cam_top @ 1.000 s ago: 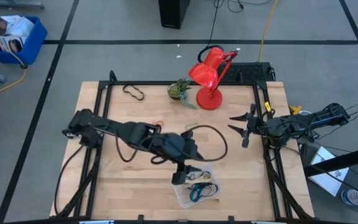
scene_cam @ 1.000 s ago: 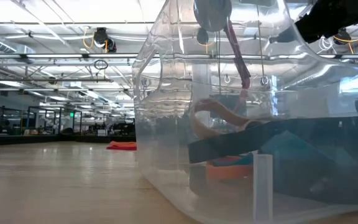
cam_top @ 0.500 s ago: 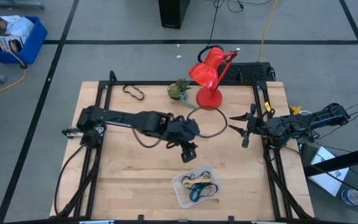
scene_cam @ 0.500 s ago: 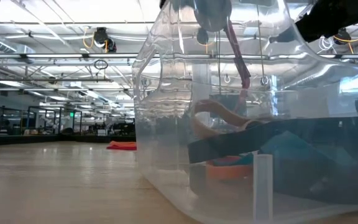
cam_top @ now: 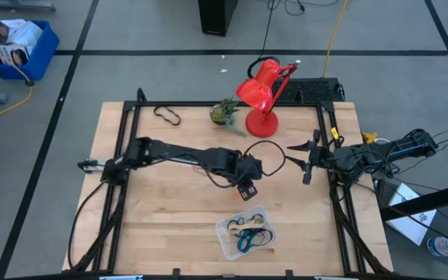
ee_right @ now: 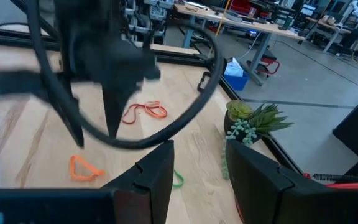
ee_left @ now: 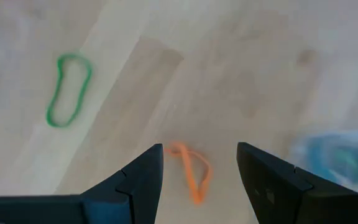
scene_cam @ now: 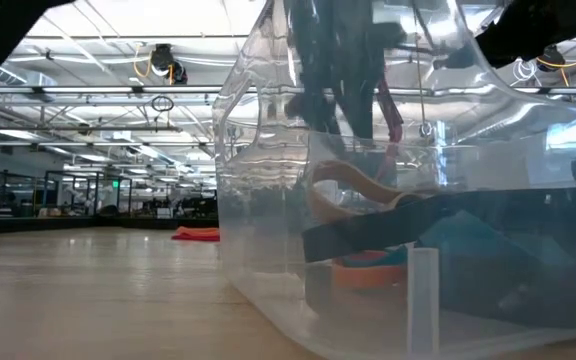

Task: Pick and place rubber bands into bin
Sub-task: Put the orange rubber band into the transparent container

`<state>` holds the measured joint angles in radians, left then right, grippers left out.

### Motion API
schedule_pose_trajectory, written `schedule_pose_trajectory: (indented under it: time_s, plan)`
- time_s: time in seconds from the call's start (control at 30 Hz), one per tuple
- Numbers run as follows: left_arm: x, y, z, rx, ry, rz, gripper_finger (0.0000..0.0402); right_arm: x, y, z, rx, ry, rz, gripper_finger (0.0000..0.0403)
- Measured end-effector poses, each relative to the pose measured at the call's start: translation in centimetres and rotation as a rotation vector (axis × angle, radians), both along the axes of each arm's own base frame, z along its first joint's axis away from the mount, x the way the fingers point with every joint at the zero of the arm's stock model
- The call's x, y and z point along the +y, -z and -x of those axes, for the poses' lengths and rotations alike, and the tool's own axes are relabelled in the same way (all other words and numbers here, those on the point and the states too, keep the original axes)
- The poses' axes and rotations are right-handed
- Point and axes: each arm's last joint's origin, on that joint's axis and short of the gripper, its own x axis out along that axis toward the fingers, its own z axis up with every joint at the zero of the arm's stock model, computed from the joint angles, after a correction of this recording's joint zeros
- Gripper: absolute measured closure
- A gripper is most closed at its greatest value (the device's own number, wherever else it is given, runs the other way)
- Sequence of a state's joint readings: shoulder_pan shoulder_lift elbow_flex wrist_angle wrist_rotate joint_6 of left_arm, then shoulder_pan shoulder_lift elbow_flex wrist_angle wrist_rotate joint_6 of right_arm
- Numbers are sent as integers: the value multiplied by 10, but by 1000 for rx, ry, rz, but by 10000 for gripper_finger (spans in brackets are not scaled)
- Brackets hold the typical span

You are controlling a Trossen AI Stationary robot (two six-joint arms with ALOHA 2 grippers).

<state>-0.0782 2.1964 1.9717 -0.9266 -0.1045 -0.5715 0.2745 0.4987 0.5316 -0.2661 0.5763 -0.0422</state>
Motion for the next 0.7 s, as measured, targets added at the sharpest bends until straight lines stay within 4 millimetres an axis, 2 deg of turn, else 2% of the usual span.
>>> schedule_pose_trajectory:
  time_s: [0.2, 0.3, 0.5, 0.7]
  plan:
    - [7, 40, -9, 93, -85, -28, 190, 0, 0, 0, 1, 4, -1, 259]
    - [7, 53, -9, 140, -113, -46, 190, 0, 0, 0, -1, 1, -3, 259]
    - [4, 54, -3, 187, -183, -28, 190, 0, 0, 0, -4, 0, -4, 259]
    - [-9, 54, -3, 180, -181, -15, 190, 0, 0, 0, -4, 0, -4, 259]
